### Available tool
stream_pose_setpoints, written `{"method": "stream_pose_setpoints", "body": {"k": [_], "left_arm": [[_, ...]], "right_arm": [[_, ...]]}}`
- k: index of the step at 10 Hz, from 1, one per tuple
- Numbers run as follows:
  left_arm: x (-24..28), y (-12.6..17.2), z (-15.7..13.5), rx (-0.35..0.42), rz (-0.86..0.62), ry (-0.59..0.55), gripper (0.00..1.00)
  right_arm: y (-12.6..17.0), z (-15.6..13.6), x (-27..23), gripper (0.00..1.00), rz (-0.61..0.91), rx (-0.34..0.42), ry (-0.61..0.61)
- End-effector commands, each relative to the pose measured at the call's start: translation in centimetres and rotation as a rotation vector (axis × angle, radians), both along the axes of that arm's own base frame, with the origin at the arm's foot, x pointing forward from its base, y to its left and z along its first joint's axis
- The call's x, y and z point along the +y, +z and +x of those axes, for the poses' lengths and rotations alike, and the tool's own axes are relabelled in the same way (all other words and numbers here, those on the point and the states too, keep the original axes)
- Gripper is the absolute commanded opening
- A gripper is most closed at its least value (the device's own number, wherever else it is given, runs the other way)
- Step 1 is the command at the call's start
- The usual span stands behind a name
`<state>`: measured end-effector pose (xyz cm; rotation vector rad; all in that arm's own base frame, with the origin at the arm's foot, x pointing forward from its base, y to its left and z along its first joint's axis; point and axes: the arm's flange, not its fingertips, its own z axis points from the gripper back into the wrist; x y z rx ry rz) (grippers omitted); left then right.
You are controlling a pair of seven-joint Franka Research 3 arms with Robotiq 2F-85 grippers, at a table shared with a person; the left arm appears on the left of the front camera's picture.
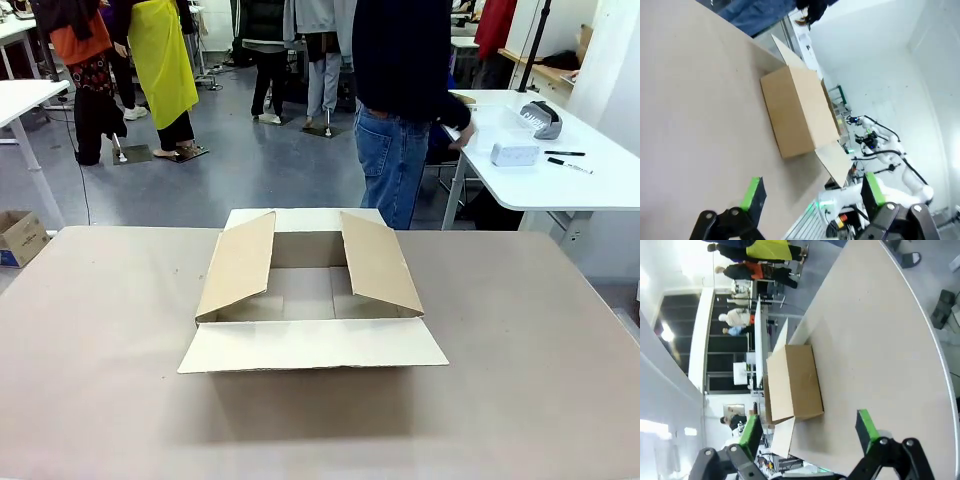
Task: Pack the gift set into the box.
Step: Place both hands on the side flaps of the Package Box and spread them outward.
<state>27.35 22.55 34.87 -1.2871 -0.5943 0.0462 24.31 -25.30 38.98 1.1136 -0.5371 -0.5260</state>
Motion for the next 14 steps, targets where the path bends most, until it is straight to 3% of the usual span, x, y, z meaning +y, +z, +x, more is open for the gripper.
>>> {"method": "stream_pose_setpoints", "body": {"k": [1,4,5,6,8,9,10,11,12,13,14], "left_arm": [[-0.9,2.9,-1.2,-0.085,0.089,-0.076,1.00],[-0.9,2.9,-1.2,-0.085,0.089,-0.076,1.00],[-0.8,2.2,-0.4,-0.048,0.079,-0.084,1.00],[-3.3,4.7,-0.5,-0.118,0.112,-0.191,1.00],[-11.9,11.9,1.2,-0.132,0.336,-0.338,1.00],[-18.6,14.5,1.7,-0.141,0.491,-0.395,1.00],[-22.4,14.9,1.7,-0.144,0.560,-0.495,1.00],[-27.4,14.4,1.9,-0.119,0.662,-0.611,1.00],[-30.2,13.9,2.1,-0.088,0.706,-0.652,1.00],[-30.5,14.0,2.5,-0.100,0.688,-0.692,1.00],[-29.3,16.3,1.5,-0.118,0.661,-0.611,1.00]], "right_arm": [[4.5,-0.4,2.1,1.00,-0.091,-0.073,0.098],[4.5,-0.4,2.1,1.00,-0.091,-0.073,0.098],[4.0,0.5,2.3,1.00,-0.084,-0.026,0.100],[6.3,2.4,5.1,1.00,-0.173,-0.008,0.092],[13.3,7.8,17.0,1.00,-0.473,-0.085,0.263],[14.6,10.5,25.3,1.00,-0.683,-0.085,0.321],[14.1,11.4,29.8,1.00,-0.751,-0.115,0.450],[12.4,12.1,35.6,1.00,-0.838,-0.114,0.577],[11.1,11.9,38.5,1.00,-0.851,-0.128,0.682],[11.0,11.7,38.7,1.00,-0.854,-0.172,0.681],[12.7,8.9,39.4,1.00,-0.813,-0.146,0.627]]}}
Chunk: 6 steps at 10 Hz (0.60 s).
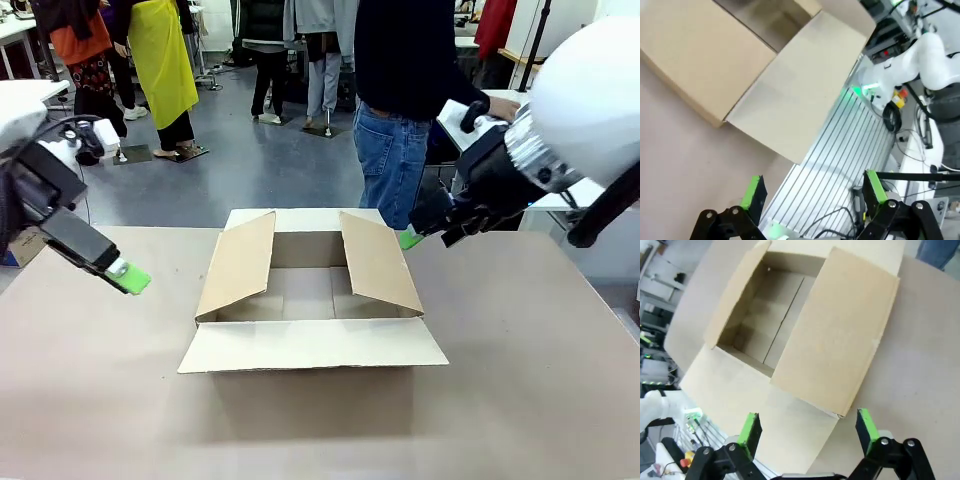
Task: Pack the gift set into the box.
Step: Place both hands on the side flaps of the Package Box and spread them outward.
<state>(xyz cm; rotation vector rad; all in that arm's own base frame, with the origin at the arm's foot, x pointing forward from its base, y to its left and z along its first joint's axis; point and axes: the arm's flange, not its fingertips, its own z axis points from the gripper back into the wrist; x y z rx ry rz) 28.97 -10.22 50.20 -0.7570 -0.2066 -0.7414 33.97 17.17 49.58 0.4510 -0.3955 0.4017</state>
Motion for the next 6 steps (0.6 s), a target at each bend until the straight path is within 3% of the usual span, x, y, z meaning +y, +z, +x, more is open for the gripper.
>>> {"method": "stream_pose_setpoints", "body": {"k": [1,3,4,6], "left_arm": [[3.5,1.0,-0.1,-0.012,-0.036,0.063,1.00],[1.2,0.3,0.1,-0.007,-0.017,0.018,1.00],[-1.2,1.7,0.6,0.048,0.069,0.151,1.00],[-7.1,4.5,3.2,0.104,0.213,0.260,1.00]], "right_arm": [[2.1,-0.8,-3.0,1.00,0.050,-0.008,-0.078],[2.1,-0.8,-3.0,1.00,0.050,-0.008,-0.078],[2.1,-0.8,-3.0,1.00,0.050,-0.008,-0.078],[2.1,-0.8,-3.0,1.00,0.050,-0.008,-0.078]]}}
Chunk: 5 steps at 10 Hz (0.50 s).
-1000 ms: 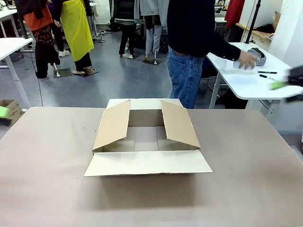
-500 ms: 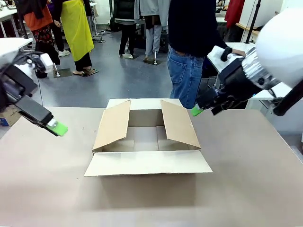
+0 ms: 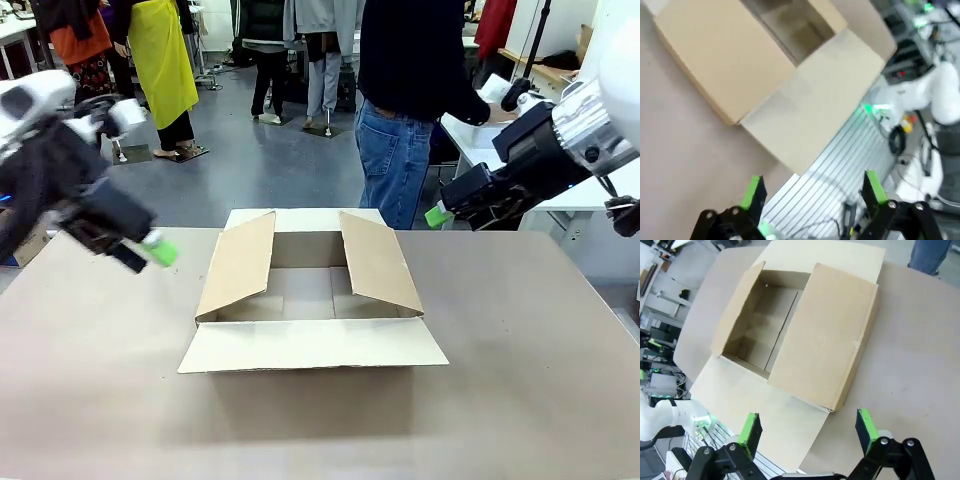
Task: Pack the gift set into the box.
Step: Place both hands on the side flaps of the Package Box and spread them outward.
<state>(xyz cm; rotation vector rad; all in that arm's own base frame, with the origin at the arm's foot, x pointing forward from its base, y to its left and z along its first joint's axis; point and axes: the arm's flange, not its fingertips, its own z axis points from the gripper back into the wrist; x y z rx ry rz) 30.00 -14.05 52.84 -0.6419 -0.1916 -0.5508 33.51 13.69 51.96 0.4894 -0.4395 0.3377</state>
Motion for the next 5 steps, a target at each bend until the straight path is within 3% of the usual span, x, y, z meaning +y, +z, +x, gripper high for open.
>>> {"method": "stream_pose_setpoints", "body": {"k": [1,3,4,5], "left_arm": [[-6.4,2.5,4.1,0.071,0.232,0.219,1.00],[-11.0,1.6,6.3,0.132,0.334,0.288,1.00],[-7.8,2.0,2.6,-0.002,0.173,0.185,1.00],[-7.8,2.0,2.6,-0.002,0.173,0.185,1.00]], "right_arm": [[0.0,0.1,-0.2,1.00,-0.001,-0.003,-0.003],[0.0,0.1,-0.2,1.00,-0.001,-0.003,-0.003],[0.0,0.1,-0.2,1.00,-0.001,-0.003,-0.003],[0.0,0.1,-0.2,1.00,-0.001,-0.003,-0.003]]}}
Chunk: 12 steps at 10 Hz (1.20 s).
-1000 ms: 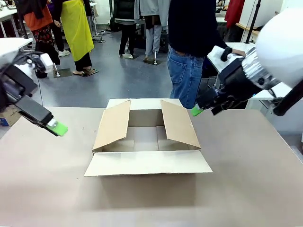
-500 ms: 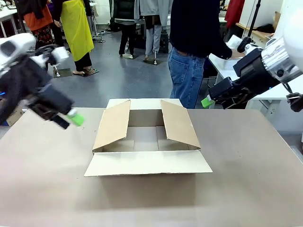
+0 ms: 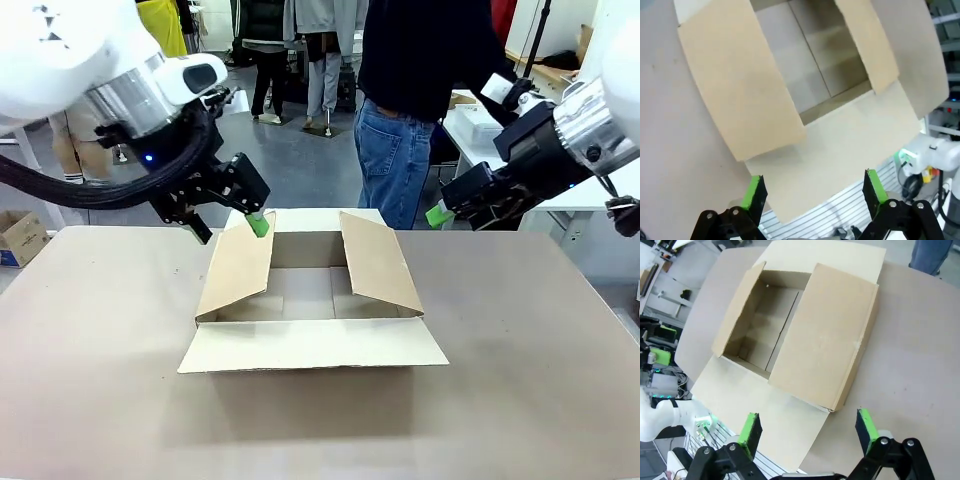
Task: Pack the gift set into the box.
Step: Place both hands on the side flaps of the Package Box and spread them outward.
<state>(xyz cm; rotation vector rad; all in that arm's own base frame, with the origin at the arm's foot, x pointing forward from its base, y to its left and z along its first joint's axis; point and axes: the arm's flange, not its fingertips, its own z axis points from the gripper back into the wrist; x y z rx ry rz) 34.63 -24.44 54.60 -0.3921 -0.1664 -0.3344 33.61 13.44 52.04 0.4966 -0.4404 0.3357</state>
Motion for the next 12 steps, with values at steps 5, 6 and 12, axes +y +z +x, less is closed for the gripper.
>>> {"method": "stream_pose_setpoints", "body": {"k": [5,6,12], "left_arm": [[-2.9,-1.7,1.3,-0.012,0.043,0.234,1.00],[-3.6,-2.1,2.0,-0.015,0.072,0.279,1.00],[-5.8,-6.1,6.2,0.017,0.153,0.380,1.00]], "right_arm": [[-0.4,1.1,1.4,1.00,0.095,0.172,-0.220],[-0.1,0.1,0.0,1.00,0.018,0.023,-0.023],[-0.1,0.1,0.0,1.00,0.018,0.023,-0.023]]}}
